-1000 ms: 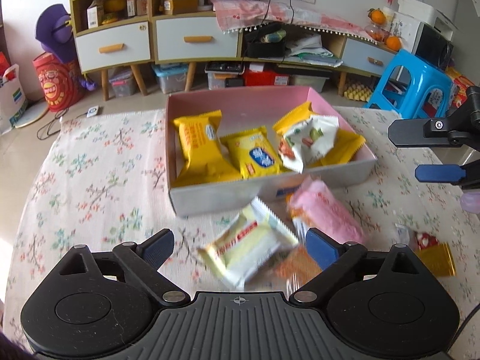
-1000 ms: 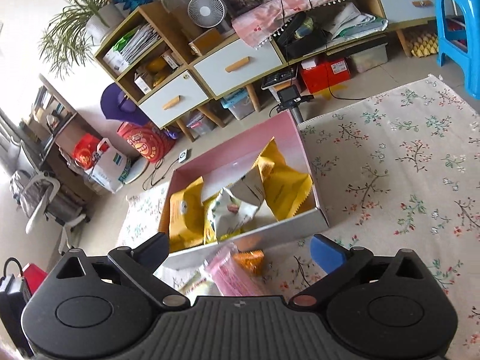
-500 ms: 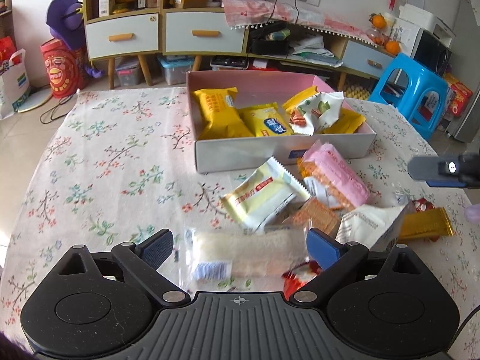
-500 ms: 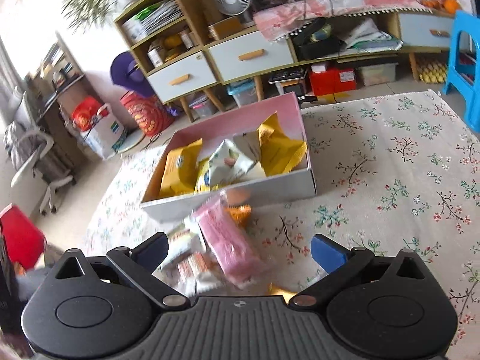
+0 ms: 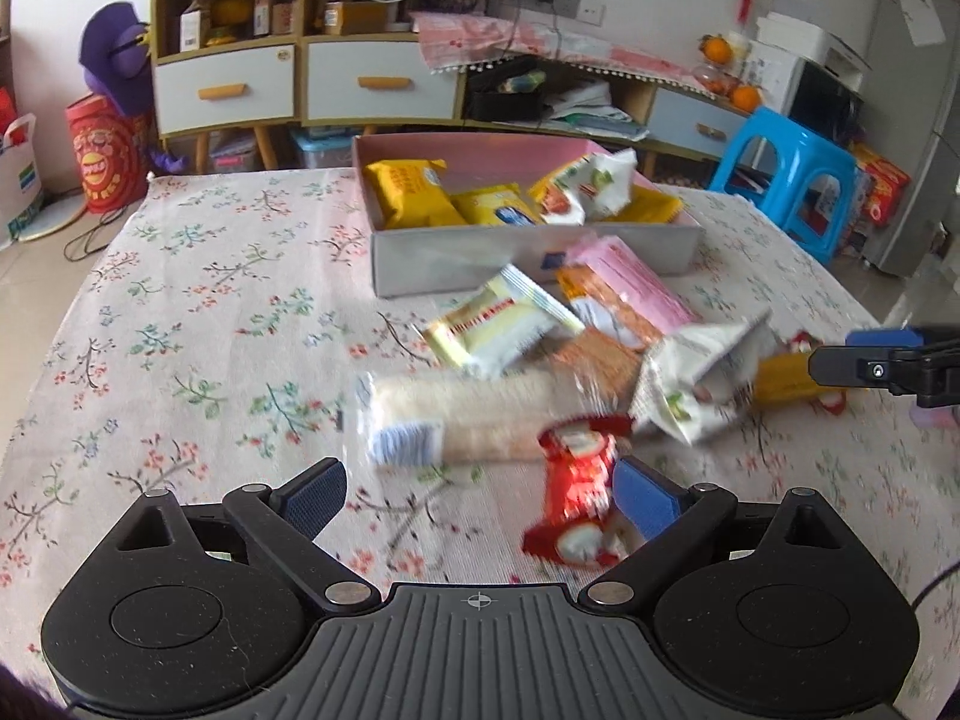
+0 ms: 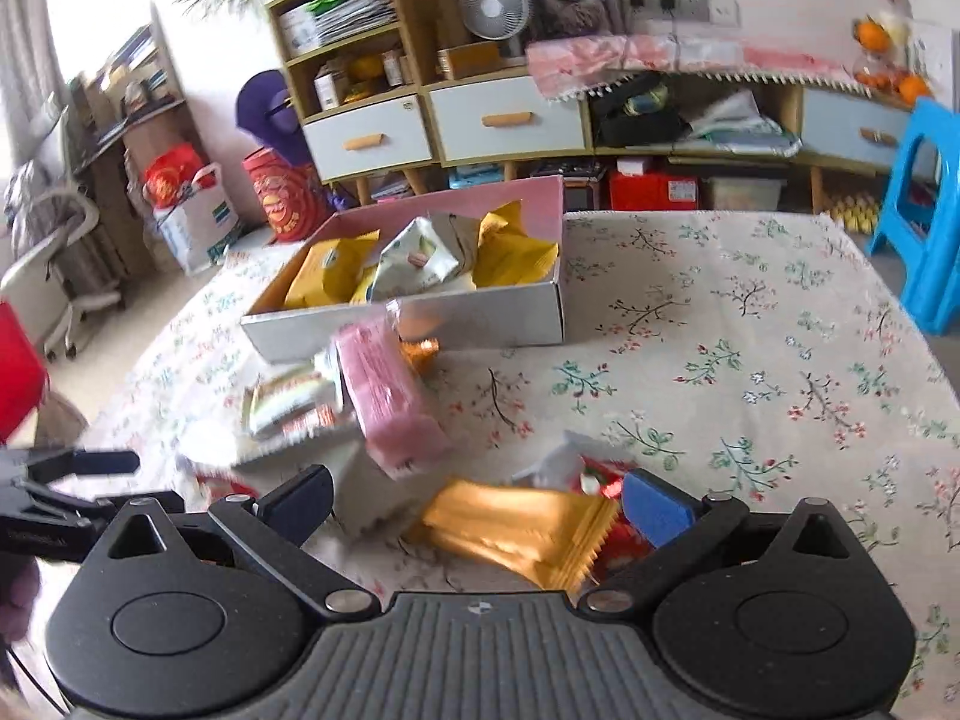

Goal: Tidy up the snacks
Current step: 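Withdraw both tools from the box back over the remaining snacks, then grasp red candy packet with left tool while right tool grasps gold bar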

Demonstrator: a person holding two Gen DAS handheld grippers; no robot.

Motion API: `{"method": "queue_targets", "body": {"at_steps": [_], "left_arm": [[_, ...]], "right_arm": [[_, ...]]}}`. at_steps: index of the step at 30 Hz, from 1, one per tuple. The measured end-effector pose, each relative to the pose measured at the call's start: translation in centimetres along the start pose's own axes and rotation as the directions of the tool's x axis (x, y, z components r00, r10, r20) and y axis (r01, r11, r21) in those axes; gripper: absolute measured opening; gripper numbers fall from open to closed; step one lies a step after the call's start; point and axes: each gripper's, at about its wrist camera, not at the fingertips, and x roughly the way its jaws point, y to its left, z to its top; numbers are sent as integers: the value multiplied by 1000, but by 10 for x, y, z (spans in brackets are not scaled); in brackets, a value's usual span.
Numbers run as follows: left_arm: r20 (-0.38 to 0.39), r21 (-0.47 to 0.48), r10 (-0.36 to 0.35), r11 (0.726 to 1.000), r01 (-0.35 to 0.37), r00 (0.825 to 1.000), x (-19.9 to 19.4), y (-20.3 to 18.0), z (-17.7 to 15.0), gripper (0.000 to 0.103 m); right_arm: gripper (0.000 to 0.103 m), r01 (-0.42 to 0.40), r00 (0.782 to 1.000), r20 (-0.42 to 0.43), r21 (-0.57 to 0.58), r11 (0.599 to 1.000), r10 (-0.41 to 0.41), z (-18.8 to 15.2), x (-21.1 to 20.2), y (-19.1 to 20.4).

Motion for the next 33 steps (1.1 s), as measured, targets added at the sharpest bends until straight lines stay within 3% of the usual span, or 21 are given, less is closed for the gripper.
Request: {"method": "queue_targets", "body": {"at_steps": [10,19,29,33], "left_arm": [[-1,101,-28,994,28,1000,10,-27,-16,97],[0,107,-51,993,50,999,22,-34,-20,92],[40,125,-83,989,77,996,25,-37,-18,67],[52,127,-87,989,80,995,26,-37,-17,57]], "right_arm": [[93,54,999,12,-258,965,-53,-27,3,3],[92,77,997,58,-421,904,-58,-26,10,7],[82,24,999,32,-547,837,-7,-27,24,25],[63,19,1000,17,-536,844,-13,-24,28,23]]}}
